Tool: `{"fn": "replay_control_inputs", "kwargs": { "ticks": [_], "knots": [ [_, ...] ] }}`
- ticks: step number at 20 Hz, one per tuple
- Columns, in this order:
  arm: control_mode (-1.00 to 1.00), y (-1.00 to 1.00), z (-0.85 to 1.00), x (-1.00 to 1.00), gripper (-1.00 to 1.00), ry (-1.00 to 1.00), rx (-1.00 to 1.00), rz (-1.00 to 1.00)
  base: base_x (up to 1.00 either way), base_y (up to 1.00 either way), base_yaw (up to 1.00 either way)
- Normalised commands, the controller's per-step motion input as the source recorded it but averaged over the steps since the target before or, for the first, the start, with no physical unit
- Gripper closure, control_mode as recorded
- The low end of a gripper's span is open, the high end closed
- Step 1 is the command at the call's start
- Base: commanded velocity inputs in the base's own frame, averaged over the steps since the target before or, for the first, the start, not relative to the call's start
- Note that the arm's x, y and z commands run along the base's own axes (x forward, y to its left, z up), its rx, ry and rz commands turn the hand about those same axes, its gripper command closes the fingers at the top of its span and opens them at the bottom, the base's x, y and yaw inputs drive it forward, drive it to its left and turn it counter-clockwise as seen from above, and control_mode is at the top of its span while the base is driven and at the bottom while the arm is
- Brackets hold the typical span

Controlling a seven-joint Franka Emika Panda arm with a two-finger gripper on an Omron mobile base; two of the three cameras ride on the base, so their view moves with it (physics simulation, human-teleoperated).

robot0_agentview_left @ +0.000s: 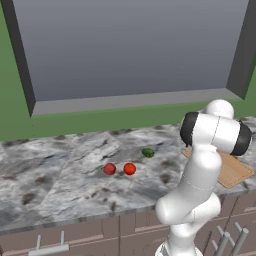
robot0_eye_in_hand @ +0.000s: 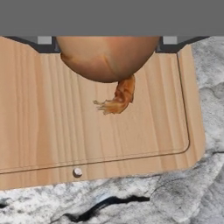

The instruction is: Place the avocado, onion, tomato, and bell pepper on the cutting board.

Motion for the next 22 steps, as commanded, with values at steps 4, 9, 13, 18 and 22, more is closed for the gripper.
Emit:
{"fn": "replay_control_inputs", "kwargs": {
  "ticks": [4, 9, 13, 18, 22],
  "knots": [
    [-1.0, 0.0, -0.28, 0.04, 1.0, 0.05, 0.0, 0.03, 0.0, 0.0, 0.0],
    [-1.0, 0.0, -0.22, 0.0, 1.0, 0.04, 0.0, 0.03, 0.0, 0.0, 0.0],
    [-1.0, 0.0, -0.05, 0.0, -1.0, 0.01, 0.0, 0.01, 0.0, 0.0, 0.0],
    [-1.0, 0.0, 0.0, 0.0, -1.0, 0.0, 0.0, 0.01, 0.0, 0.0, 0.0],
    [-1.0, 0.0, 0.0, 0.0, -1.0, 0.0, 0.0, 0.0, 0.0, 0.0, 0.0]
  ]
}}
